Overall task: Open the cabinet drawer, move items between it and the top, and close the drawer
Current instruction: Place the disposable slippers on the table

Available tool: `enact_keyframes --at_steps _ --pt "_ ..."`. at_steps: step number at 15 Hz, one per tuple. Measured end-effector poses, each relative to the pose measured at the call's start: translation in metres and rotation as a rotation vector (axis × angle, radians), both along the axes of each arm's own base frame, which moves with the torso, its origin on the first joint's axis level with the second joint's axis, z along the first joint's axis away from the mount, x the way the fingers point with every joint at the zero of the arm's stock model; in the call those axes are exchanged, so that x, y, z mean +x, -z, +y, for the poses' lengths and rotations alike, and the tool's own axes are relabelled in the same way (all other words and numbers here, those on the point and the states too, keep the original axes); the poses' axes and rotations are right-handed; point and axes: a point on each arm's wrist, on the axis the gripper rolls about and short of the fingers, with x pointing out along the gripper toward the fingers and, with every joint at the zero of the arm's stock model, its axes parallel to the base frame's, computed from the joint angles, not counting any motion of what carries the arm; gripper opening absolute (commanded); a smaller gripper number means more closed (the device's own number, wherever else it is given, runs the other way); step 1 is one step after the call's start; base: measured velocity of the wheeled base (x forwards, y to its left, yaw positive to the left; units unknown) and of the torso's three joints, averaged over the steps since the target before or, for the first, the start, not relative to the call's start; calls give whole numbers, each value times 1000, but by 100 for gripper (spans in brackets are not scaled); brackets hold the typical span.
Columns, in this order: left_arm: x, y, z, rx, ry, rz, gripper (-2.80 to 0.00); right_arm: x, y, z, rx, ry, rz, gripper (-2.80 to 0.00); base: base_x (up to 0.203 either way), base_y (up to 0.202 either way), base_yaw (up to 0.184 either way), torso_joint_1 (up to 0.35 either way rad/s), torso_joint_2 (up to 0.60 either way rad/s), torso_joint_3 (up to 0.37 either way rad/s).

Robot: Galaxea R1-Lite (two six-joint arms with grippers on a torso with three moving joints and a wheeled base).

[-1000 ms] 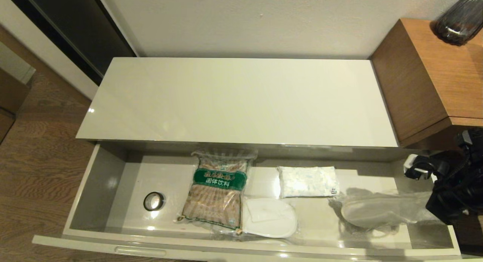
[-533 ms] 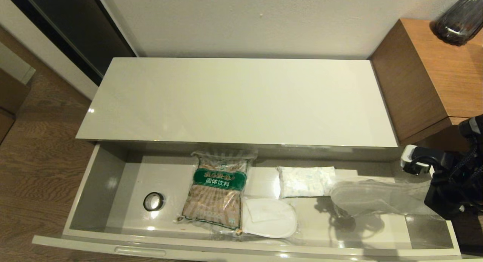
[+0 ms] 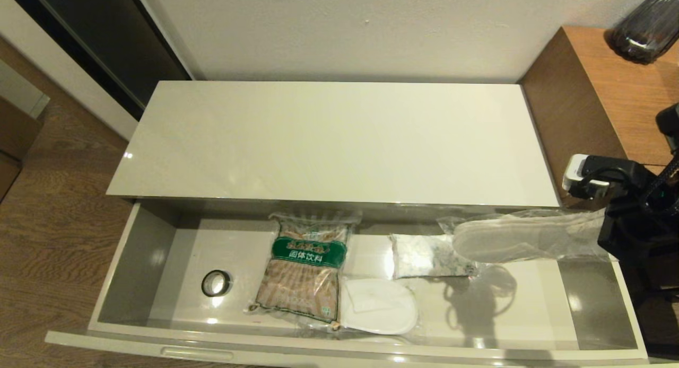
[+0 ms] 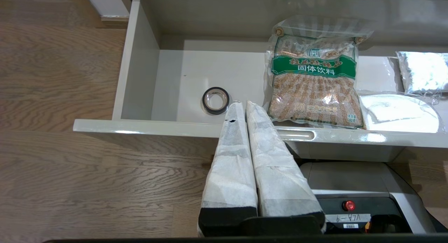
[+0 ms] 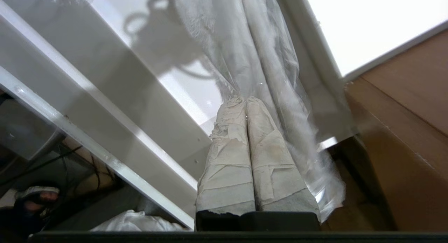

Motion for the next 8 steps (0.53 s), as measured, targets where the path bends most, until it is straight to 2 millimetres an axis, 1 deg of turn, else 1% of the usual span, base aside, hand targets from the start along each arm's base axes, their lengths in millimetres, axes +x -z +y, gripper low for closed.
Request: enact_keyframes --at_steps 3,5,8 --pt "0 0 0 0 0 0 -280 -3 -35 2 0 -8 -53 -280 0 0 0 0 0 0" --pt "0 0 0 0 0 0 -280 -10 -57 2 1 -11 -61 -280 0 0 0 0 0 0" --pt "0 0 0 0 0 0 -280 -28 -77 1 -4 -11 -50 -280 0 0 0 0 0 0"
